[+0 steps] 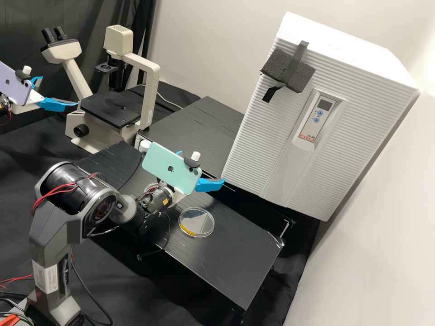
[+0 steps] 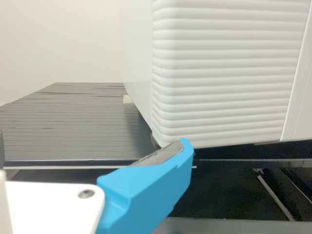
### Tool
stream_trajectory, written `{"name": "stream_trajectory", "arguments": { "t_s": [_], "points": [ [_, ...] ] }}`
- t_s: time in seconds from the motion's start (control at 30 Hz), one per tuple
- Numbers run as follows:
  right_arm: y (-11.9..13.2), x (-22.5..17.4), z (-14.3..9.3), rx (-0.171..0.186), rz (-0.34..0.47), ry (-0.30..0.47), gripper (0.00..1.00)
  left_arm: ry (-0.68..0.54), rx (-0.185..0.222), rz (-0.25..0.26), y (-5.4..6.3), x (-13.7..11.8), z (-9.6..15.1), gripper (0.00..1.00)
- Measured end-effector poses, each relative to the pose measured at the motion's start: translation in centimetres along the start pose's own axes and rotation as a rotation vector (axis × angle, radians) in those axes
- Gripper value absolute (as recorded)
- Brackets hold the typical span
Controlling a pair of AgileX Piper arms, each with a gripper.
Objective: Close the petri dish lid.
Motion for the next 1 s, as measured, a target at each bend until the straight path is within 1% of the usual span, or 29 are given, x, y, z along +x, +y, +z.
{"name": "stream_trajectory", "arguments": {
  "t_s": [0.3, 0.43, 0.5, 0.53, 0.6, 0.63, 0.8, 0.9, 1.0],
  "points": [
    [0.0, 0.0, 0.0, 0.000, 0.001, 0.001, 1.00, 0.000, 0.000, 0.000, 0.0, 0.0, 0.0, 1.00],
    [0.2, -0.9, 0.9, -0.006, 0.016, -0.016, 1.00, 0.000, 0.000, 0.000, 0.0, 0.0, 0.0, 1.00],
    [0.5, -1.7, 1.5, 0.000, 0.029, -0.022, 1.00, 0.000, 0.000, 0.000, 0.0, 0.0, 0.0, 1.00],
    [0.8, -2.2, 1.8, 0.013, 0.042, -0.028, 1.00, 0.000, 0.000, 0.000, 0.0, 0.0, 0.0, 1.00],
    [1.4, -3.1, 2.4, 0.027, 0.068, -0.034, 1.00, 0.000, 0.000, 0.000, 0.0, 0.0, 0.0, 1.00],
    [1.6, -3.9, 2.9, 0.043, 0.087, -0.040, 1.00, 0.000, 0.000, 0.000, 0.0, 0.0, 0.0, 1.00],
    [2.6, -6.2, 3.8, 0.072, 0.146, -0.033, 1.00, 0.000, 0.000, 0.000, 0.0, 0.0, 0.0, 1.00],
    [2.5, -7.4, 4.4, 0.076, 0.147, -0.037, 1.00, 0.000, 0.000, 0.000, 0.0, 0.0, 0.0, 1.00],
    [2.2, -8.5, 5.0, 0.083, 0.136, -0.062, 1.00, 0.000, 0.000, 0.000, 0.0, 0.0, 0.0, 1.00]
  ]
}}
